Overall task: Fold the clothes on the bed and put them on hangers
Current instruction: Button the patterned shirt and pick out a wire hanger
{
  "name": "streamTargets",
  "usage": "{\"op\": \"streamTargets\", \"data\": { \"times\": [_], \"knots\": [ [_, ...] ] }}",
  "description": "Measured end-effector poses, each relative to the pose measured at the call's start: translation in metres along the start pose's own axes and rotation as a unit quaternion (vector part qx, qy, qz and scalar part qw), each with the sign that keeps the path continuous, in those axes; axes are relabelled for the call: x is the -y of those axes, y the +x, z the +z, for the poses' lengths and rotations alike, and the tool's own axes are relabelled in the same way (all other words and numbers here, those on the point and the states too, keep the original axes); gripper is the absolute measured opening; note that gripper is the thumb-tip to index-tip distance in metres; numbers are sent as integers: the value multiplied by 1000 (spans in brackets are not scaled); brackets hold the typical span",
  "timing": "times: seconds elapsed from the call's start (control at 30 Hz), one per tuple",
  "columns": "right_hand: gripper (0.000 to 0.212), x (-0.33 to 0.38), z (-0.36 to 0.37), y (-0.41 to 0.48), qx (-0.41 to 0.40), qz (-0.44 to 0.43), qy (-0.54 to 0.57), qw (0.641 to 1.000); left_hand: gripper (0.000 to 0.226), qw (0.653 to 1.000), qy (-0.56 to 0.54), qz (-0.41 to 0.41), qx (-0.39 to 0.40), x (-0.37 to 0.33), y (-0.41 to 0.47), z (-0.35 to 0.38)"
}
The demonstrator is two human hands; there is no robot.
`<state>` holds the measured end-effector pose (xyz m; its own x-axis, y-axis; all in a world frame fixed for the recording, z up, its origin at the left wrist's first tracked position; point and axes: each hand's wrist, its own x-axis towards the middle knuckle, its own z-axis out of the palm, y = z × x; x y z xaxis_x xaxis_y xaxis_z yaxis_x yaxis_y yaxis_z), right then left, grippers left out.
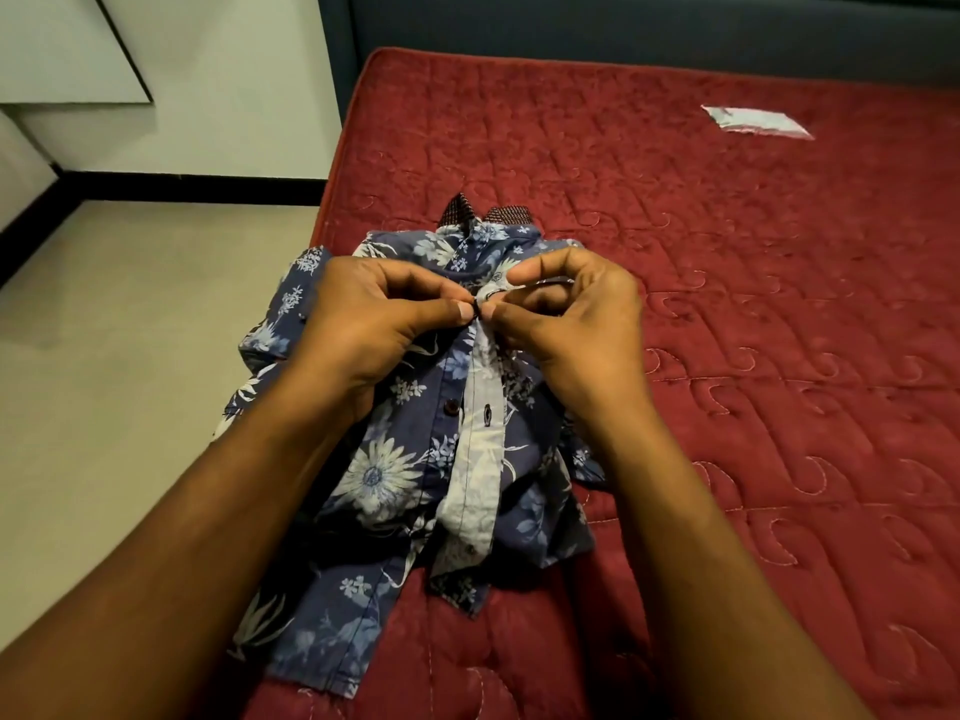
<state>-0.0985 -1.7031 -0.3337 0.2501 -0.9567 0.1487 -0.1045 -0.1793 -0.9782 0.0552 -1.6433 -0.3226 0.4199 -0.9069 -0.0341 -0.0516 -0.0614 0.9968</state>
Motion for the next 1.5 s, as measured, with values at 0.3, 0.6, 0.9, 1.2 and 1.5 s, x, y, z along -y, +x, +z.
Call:
{"op": "streamTargets", "data": {
  "times": [0.3, 0.6, 0.9, 1.2, 1.5],
  "knots": [
    [34, 5, -7, -1, 27, 128, 190, 973, 15, 1000, -9, -2, 15, 6, 2, 3],
    [32, 2, -5, -1, 15, 139, 136, 981, 17, 1000, 25, 4, -5, 12, 0, 9],
    [26, -2, 12, -7, -100, -210, -202, 952, 26, 998, -55, 0, -30, 7, -1, 10],
    [28, -4, 14, -2, -81, 4, 43, 996, 24, 997, -5, 54, -55, 15, 2, 13],
    [31, -11, 11, 0, -11, 216, 273, 937, 35, 1000, 4, 14, 19, 17, 9, 4]
  ]
}}
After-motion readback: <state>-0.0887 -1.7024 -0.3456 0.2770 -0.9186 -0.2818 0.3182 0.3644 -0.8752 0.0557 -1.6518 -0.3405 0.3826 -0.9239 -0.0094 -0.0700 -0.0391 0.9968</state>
